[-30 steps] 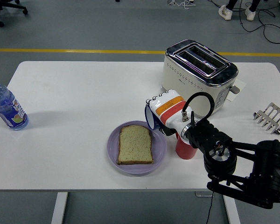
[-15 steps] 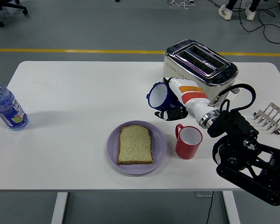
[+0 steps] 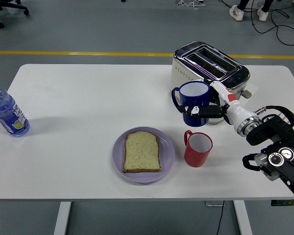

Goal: Pick up the cup,pour liquid into bread,place the cup on the desk

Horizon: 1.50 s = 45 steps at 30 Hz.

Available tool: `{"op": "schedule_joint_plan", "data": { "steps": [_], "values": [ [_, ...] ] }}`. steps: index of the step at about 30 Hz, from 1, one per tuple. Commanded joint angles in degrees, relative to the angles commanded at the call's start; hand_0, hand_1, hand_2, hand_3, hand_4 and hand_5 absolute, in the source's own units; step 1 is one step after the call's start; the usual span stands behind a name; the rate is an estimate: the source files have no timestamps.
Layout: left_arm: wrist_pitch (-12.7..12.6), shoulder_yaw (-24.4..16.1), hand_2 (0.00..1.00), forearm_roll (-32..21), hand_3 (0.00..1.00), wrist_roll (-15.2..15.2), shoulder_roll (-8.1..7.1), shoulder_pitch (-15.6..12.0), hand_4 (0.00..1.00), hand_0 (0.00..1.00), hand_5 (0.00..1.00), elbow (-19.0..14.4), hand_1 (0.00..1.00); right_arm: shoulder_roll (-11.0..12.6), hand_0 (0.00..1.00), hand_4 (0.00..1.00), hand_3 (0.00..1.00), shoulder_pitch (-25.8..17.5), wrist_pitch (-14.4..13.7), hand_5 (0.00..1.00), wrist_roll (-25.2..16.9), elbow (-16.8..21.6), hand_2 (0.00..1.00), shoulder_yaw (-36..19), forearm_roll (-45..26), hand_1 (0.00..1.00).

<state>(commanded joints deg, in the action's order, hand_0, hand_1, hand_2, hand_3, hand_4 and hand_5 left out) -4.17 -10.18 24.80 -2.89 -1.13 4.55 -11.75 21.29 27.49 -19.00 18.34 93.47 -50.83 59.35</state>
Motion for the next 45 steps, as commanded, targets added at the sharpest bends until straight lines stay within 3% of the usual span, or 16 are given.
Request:
{"op": "schedule_joint_plan", "data": {
  "steps": [2,7,12,16,23,28,37,45],
  "values": [
    [0.00,0.04,0.660,-0.03,0.560,-0.01,-0.01,-0.11,0.324,0.638,0.836,-0.04,0.649,0.05,0.326,0.667,0.561,-1.31,-0.17,0.002,-0.44,0.10,0.554,-1.56,-3.29,0.368],
    [0.00,-0.05,0.660,0.04,0.560,0.00,0.00,-0.34,0.325,0.637,0.837,-0.20,0.649,-0.17,0.335,0.662,0.560,-4.32,-0.59,0.002,-1.44,-0.46,0.553,-5.77,-3.44,0.365],
    [0.00,0.35,0.660,-0.11,0.560,-0.01,0.06,-0.61,0.325,0.638,0.837,-0.16,0.649,-0.96,0.340,0.656,0.558,-6.89,-0.44,0.002,-6.35,-2.00,0.549,-9.15,-2.19,0.369],
    [0.01,0.75,0.660,-0.19,0.560,0.00,0.17,-0.70,0.325,0.638,0.837,-0.18,0.649,-2.44,0.340,0.656,0.558,-9.75,-2.03,0.002,-14.74,-5.87,0.549,-11.91,5.49,0.369],
    [0.00,1.19,0.660,-0.23,0.560,0.00,0.18,-0.64,0.326,0.636,0.836,-0.13,0.648,-4.46,0.354,0.650,0.559,-13.16,-7.17,0.002,-25.24,-10.14,0.545,-14.05,7.31,0.375],
    [0.00,1.44,0.660,-0.23,0.560,-0.02,0.17,-0.79,0.326,0.636,0.836,-0.04,0.648,-5.59,0.354,0.650,0.559,-15.44,-11.13,0.002,-34.35,-14.62,0.545,-14.20,4.16,0.375],
    [0.00,1.09,0.660,0.11,0.560,-0.01,0.18,-0.45,0.327,0.637,0.839,-0.05,0.648,-6.64,0.393,0.648,0.558,-18.77,-13.40,0.002,-44.23,-20.54,0.546,-15.11,1.74,0.379],
    [-0.01,1.01,0.660,0.22,0.560,-0.01,0.15,-0.08,0.327,0.638,0.839,-0.04,0.648,-7.93,0.408,0.649,0.558,-20.39,-13.36,0.002,-51.13,-25.86,0.545,-14.79,0.12,0.380]
  ]
}}
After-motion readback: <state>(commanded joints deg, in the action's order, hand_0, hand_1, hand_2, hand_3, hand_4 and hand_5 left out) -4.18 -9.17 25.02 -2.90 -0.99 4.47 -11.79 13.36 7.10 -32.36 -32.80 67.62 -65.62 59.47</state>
